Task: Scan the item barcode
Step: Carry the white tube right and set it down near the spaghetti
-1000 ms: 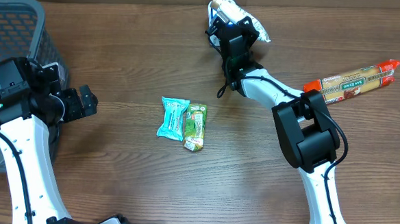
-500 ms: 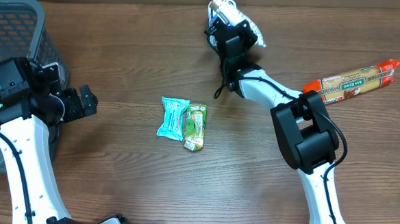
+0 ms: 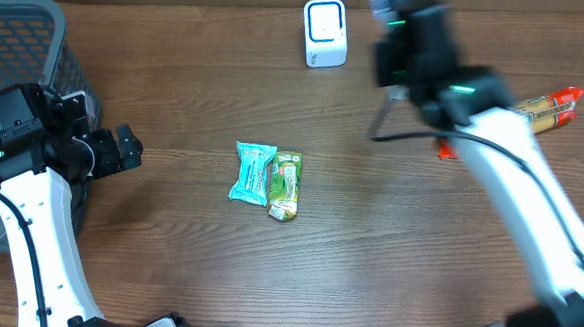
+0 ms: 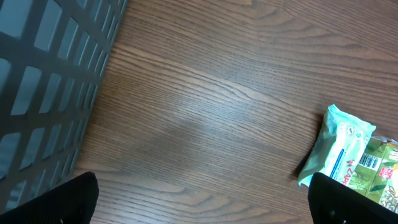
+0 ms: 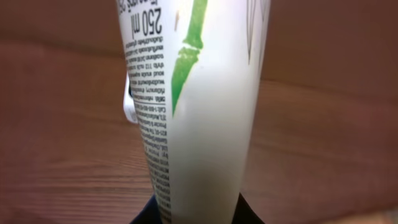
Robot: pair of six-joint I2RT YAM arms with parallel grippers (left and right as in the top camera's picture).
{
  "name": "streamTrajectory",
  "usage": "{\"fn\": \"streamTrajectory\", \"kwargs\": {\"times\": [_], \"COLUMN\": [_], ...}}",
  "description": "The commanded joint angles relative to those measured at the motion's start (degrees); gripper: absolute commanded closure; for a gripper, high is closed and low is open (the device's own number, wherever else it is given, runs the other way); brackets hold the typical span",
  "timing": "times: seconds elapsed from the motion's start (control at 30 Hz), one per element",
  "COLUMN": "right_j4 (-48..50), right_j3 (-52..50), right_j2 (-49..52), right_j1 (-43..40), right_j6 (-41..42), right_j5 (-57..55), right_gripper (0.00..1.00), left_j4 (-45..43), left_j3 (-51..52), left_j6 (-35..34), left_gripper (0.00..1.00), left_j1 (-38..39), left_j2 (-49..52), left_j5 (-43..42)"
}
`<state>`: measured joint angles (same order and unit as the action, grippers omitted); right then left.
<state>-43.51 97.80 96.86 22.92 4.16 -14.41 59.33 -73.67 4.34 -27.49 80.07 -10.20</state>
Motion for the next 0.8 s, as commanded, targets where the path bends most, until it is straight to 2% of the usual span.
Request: {"fn": "streamTrajectory", "kwargs": {"times": [0.0, 0.07, 0.1, 0.2, 0.37, 0.77], "right_j4": [-10.2, -15.9, -21.9, -28.2, -27.9, -6.8], "right_j3": [0.9, 0.9, 0.8, -0.6, -8.4, -32.0], "right_j2": [-5.4, -6.1, -6.1, -5.4, -4.8, -3.3], "right_j1": [-8.0, -11.6, -15.8, -20.5, -25.8, -28.3], "right_j6": [25.4, 30.9, 38.5, 50.5, 62.7, 64.0], "right_j5": [9.6, 9.2, 8.4, 5.7, 1.0, -1.2], "right_gripper": [0.96, 0.96, 0.96, 0.96, 0.96, 0.96], "left_j4": [0.0, 0.0, 0.0, 0.0, 0.0, 0.0], "left_j3": [-0.6, -0.6, -0.6, -0.6, -0.6, -0.6], "left_j6": [-1.1, -1.1, -1.1, -1.1, -1.1, -1.1], "left_gripper": [0.0, 0.01, 0.0, 0.0, 0.0, 0.0], "left_j1": [0.1, 0.1, 0.1, 0.1, 0.1, 0.1], "left_j2": [0.4, 0.4, 0.4, 0.4, 0.4, 0.4], "left_j5": [0.3, 0.3, 0.3, 0.3, 0.3, 0.3]}}
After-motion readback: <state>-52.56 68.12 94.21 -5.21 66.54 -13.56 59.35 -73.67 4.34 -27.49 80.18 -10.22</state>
